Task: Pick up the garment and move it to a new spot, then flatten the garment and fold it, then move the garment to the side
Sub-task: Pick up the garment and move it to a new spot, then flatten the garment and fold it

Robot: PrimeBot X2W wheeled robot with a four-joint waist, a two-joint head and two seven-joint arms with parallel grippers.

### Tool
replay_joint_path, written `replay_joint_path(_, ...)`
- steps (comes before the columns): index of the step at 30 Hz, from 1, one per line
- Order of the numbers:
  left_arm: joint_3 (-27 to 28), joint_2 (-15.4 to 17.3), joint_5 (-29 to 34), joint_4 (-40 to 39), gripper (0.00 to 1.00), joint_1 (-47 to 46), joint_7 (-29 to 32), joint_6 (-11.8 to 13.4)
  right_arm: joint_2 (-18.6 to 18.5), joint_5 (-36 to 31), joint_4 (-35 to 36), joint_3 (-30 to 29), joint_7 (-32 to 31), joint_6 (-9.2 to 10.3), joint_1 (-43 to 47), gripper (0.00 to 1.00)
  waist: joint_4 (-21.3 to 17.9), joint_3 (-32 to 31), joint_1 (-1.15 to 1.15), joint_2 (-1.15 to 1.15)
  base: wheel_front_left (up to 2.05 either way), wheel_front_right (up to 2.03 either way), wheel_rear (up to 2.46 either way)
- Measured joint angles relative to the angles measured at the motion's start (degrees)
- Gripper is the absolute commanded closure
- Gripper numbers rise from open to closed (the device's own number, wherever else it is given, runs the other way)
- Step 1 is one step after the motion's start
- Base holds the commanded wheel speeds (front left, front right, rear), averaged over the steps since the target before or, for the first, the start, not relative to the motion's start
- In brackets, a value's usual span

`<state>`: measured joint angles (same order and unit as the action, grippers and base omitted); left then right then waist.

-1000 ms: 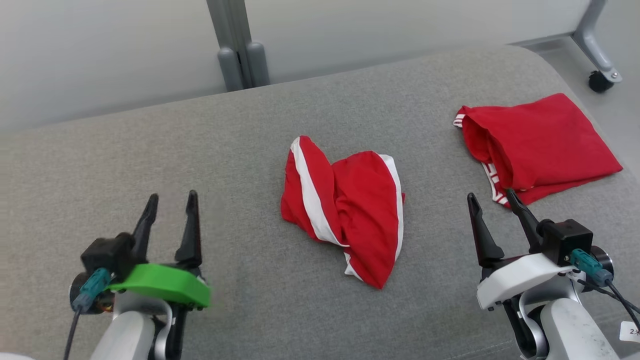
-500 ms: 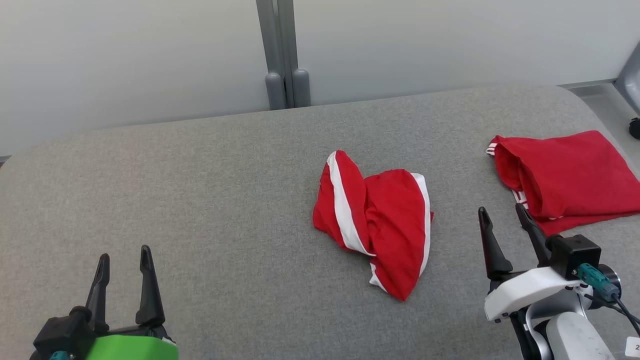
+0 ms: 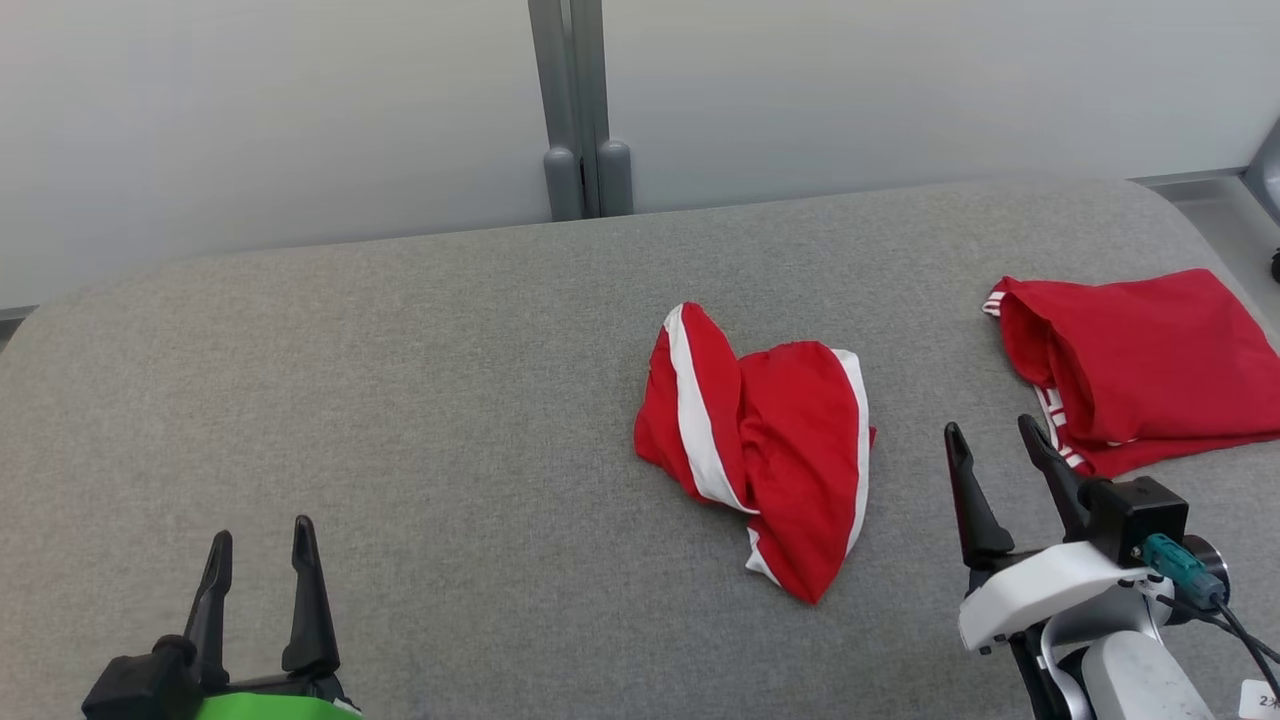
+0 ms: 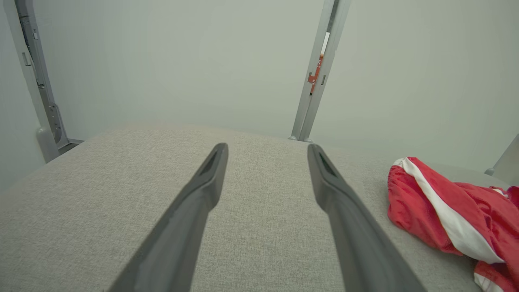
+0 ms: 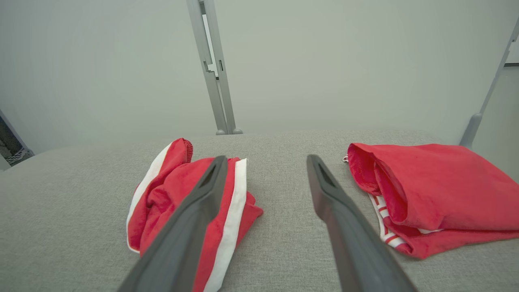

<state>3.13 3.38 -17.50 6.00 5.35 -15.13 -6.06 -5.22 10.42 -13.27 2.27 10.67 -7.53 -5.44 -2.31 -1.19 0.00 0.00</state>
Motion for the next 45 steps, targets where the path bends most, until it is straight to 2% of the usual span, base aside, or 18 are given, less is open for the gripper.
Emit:
replay_joint_path(12, 0.1, -0.4, 0.5, 1.5, 0.0, -0.8, 0.0, -0.8, -0.1, 0.1, -0.3, 0.8, 0.0, 0.0, -0.1, 0.0, -0.4, 0.5, 0.0, 0.0, 0.0, 0.0, 0.0)
replay_joint_path(19, -1.4, -0.5, 0.3, 5.7, 0.0, -4.4, 0.0, -1.1, -0.2, 0.1, -0.4, 1.8, 0.0, 0.0, -1.0, 0.0, -1.0, 1.3, 0.0, 0.0, 0.0, 0.0, 0.0)
replay_joint_path(26, -7.0, 0.7, -1.5, 13.8, 0.0, -19.6, 11.1, -1.2, -0.5, 0.5, -0.2, 4.4, 0.0, 0.0, -3.8, 0.0, -2.9, 3.7, 0.0, 0.0, 0.0, 0.0, 0.0)
replay_joint_path(32, -10.2, 1.0, -5.7, 21.3, 0.0, -32.7, 23.4, -1.2, -0.3, 0.6, -0.1, 7.0, 0.7, 0.0, -6.7, 0.0, -6.7, 6.4, 0.0, 0.0, 0.0, 0.0, 0.0)
replay_joint_path(38, -13.2, 2.7, -7.8, 28.1, 0.0, -40.3, 30.3, -1.3, 0.3, 1.7, -0.7, 9.2, 1.6, 0.0, -8.4, 0.0, -12.1, 9.0, 0.0, 0.0, 0.0, 0.0, 0.0)
replay_joint_path(45, -15.3, 4.7, -7.1, 34.2, 0.0, -43.7, 33.9, -1.2, 1.0, 2.6, -2.5, 9.9, 3.1, 0.0, -9.6, 0.0, -19.0, 12.1, 0.01, 0.0, 0.0, 0.0, 0.0)
